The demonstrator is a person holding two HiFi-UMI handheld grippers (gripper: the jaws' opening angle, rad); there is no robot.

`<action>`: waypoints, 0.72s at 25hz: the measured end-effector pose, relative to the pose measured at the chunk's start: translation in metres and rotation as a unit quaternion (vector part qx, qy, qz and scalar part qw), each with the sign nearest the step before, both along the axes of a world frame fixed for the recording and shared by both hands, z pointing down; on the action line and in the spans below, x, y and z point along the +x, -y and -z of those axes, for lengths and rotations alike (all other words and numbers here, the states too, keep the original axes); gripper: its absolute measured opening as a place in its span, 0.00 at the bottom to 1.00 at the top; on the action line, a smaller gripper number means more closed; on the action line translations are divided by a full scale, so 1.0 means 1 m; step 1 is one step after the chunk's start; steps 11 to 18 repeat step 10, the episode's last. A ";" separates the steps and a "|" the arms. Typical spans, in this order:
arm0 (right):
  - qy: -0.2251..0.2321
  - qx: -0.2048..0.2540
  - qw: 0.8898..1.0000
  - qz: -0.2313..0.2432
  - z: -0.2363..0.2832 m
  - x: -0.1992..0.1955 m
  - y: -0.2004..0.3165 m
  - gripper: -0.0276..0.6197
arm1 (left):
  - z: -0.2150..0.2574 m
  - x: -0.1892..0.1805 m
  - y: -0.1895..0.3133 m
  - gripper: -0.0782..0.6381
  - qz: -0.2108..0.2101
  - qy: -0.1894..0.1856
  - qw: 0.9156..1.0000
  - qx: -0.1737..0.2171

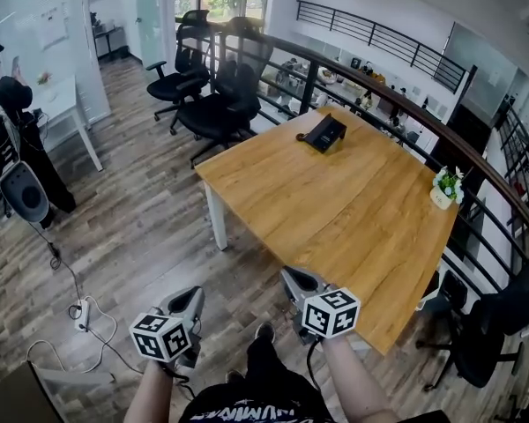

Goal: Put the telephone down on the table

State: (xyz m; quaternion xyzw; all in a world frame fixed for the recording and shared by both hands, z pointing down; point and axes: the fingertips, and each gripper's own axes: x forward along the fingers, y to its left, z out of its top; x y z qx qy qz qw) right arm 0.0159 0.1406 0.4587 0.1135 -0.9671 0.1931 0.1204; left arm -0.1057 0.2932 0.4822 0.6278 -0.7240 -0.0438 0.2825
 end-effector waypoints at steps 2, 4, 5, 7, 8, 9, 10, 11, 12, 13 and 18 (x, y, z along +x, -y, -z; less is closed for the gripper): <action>-0.003 -0.001 1.000 0.002 0.002 0.010 -0.010 0.03 | 0.001 0.012 -0.008 0.11 -0.002 -0.005 1.000 -0.002; -0.004 -0.001 1.000 0.003 0.002 0.015 -0.018 0.03 | -0.001 0.018 -0.016 0.11 -0.004 -0.007 1.000 -0.003; -0.003 0.000 1.000 0.003 0.001 0.016 -0.022 0.03 | -0.003 0.017 -0.019 0.11 -0.005 -0.007 1.000 -0.003; -0.002 0.002 1.000 0.000 -0.002 0.016 -0.027 0.03 | -0.008 0.015 -0.024 0.11 -0.005 -0.006 1.000 -0.003; -0.003 0.002 1.000 -0.001 -0.004 0.017 -0.029 0.03 | -0.010 0.014 -0.026 0.11 -0.004 -0.006 1.000 -0.003; -0.003 0.002 1.000 -0.002 -0.007 0.019 -0.030 0.03 | -0.013 0.014 -0.028 0.11 -0.003 -0.007 1.000 -0.003; -0.004 0.002 1.000 -0.003 -0.010 0.020 -0.032 0.03 | -0.015 0.014 -0.029 0.11 -0.001 -0.008 1.000 -0.003; -0.004 0.002 1.000 -0.003 -0.010 0.020 -0.032 0.03 | -0.015 0.014 -0.029 0.11 -0.001 -0.008 1.000 -0.003; -0.004 0.002 1.000 -0.003 -0.010 0.020 -0.032 0.03 | -0.015 0.014 -0.029 0.11 -0.001 -0.008 1.000 -0.003; -0.004 0.002 1.000 -0.003 -0.010 0.020 -0.032 0.03 | -0.015 0.014 -0.029 0.11 -0.001 -0.008 1.000 -0.003; -0.004 0.002 1.000 -0.003 -0.010 0.020 -0.032 0.03 | -0.015 0.014 -0.029 0.11 -0.001 -0.008 1.000 -0.003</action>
